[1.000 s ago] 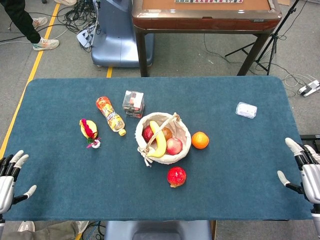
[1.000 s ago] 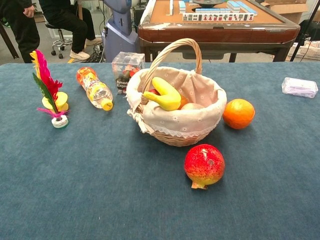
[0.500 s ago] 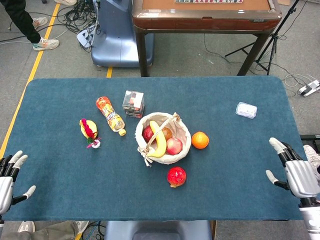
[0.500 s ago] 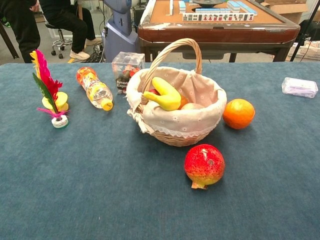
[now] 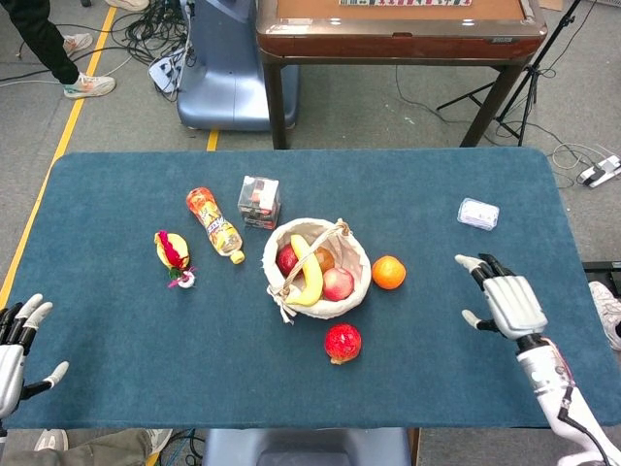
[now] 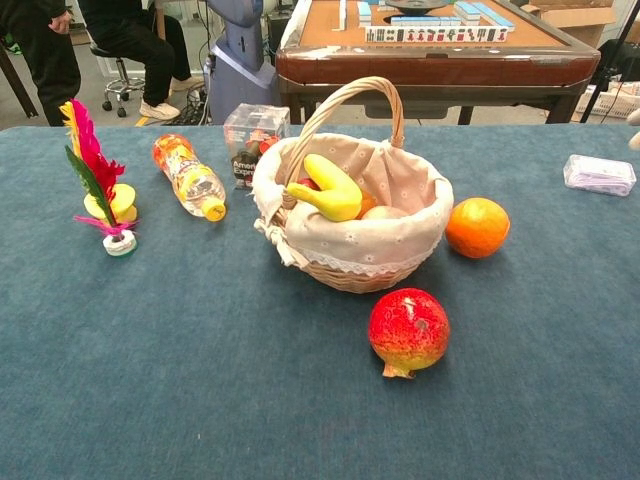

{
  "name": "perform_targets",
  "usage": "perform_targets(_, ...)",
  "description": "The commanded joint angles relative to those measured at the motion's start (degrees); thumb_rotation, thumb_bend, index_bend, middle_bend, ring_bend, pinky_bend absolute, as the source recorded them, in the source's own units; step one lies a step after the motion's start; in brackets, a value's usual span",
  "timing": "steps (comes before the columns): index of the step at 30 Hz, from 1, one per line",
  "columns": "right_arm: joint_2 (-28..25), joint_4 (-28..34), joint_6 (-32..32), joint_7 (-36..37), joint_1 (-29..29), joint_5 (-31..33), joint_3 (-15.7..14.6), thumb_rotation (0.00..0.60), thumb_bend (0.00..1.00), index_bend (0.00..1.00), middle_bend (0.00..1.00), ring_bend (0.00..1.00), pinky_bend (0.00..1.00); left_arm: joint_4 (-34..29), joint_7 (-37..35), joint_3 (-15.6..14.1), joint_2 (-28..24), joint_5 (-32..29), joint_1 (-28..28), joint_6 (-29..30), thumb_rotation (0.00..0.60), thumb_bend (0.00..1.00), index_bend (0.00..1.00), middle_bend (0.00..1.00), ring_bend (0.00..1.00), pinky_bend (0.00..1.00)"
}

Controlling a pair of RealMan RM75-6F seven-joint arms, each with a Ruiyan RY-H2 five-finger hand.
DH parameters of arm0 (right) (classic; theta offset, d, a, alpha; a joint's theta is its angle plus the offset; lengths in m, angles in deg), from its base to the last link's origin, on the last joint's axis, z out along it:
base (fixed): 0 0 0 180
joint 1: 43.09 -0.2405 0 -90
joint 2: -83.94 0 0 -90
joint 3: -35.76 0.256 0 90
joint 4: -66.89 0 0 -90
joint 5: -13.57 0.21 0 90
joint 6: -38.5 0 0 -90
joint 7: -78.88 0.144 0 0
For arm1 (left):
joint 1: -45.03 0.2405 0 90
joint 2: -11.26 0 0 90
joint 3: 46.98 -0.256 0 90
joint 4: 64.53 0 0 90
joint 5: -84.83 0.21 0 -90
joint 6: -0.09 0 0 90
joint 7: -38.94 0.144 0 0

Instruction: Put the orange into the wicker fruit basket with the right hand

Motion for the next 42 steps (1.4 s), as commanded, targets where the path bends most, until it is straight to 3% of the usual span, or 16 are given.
perform_targets(1,3.42,-2.10,4.26,-5.18,-4.44,4.83,1.84,0.600,0.20,0.16,0.25,0.08,0.33,0.01,0.15,-0.03,0.04,-0.11,0.05,-0.03,0.600,0.22,0.14,0.02,0.00,0.00)
perform_targets(16,14.95,-11.74,9.99,-16.52,-14.81,17.41,3.59,0.600,0.20,0.21,0.23,0.08,0.33,0.27,0.25,-0.03,0.13,-0.56,0.10,-0.42,0.600,0.22,0.14,0.02,0.00,0.00)
perform_targets(34,25.25,-19.98,10.97,-27.20,-22.64,25.61,1.43,0.600,0.21,0.21,0.23,0.08,0.33,1.42,-1.02,-0.21,0.04,-1.39,0.97,-0.10,0.600,0.22,0.14,0.02,0.00,0.00)
perform_targets(42,28.50,-24.19,10.48,-25.48,-23.54,24.80,1.01,0.600,0.31,0.35,0.30,0.13,0.33,1.70,-1.36,-0.23,-0.03,-1.34,1.24,0.16,0.600,0.22,0.14,0.02,0.00,0.00)
